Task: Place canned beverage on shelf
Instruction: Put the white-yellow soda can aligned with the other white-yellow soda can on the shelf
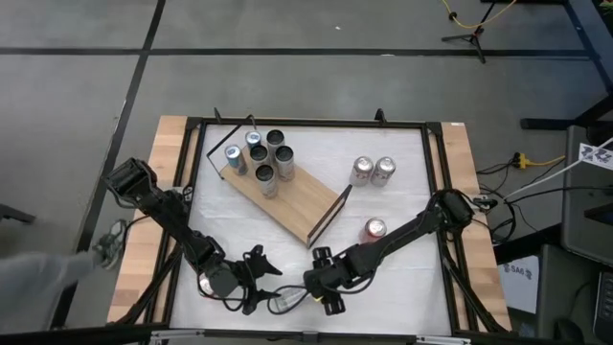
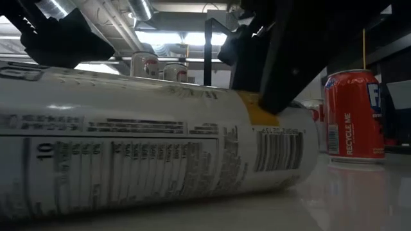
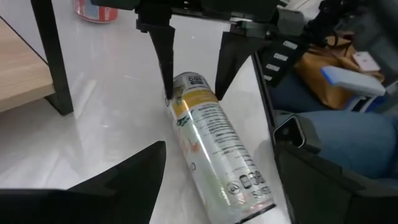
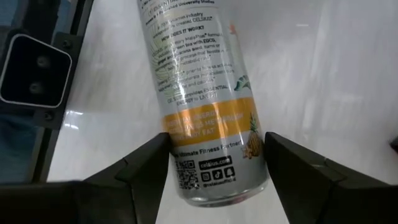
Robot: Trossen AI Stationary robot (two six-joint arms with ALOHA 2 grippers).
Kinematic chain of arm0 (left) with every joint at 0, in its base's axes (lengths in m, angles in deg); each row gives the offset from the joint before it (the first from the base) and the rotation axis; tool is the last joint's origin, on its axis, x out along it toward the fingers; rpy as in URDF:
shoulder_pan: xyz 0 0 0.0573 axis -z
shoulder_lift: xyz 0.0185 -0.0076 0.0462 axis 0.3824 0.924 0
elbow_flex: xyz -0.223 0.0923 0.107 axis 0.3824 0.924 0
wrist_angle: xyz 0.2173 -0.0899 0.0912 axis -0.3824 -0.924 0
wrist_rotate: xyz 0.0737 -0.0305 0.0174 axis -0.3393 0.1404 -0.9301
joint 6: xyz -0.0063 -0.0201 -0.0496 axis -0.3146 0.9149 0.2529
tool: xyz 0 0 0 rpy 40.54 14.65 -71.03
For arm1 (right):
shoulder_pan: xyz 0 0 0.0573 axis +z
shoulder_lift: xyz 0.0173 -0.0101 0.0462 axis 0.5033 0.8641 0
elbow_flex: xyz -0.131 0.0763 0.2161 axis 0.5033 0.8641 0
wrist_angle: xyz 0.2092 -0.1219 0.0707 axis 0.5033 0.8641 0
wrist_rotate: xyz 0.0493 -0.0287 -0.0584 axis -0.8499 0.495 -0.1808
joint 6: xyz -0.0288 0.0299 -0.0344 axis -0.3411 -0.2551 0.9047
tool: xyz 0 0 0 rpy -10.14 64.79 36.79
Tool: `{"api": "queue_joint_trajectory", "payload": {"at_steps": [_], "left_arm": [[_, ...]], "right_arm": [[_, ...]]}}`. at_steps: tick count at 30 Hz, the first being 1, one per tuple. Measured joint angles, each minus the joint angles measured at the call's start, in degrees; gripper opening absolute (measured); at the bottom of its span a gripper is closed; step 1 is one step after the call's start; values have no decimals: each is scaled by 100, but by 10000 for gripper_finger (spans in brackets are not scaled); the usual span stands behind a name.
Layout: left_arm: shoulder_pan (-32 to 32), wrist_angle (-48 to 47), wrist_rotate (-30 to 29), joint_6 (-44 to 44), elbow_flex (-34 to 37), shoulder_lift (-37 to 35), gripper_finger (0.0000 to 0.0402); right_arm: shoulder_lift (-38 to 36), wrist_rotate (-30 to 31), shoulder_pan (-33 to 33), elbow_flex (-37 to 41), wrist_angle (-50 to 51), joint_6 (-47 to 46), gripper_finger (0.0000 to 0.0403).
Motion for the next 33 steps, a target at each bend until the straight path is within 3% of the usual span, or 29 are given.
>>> {"api": "queue_joint_trajectory", "payload": {"at_steps": [22,33], "left_arm": [[176,59,497,86,0,498,295],[363,-111,292,21,2,501,295]], "right_arm": [[14,-154,-118,4,-23,2,253],[16,-157,-120,7,-25,4,253]]}}
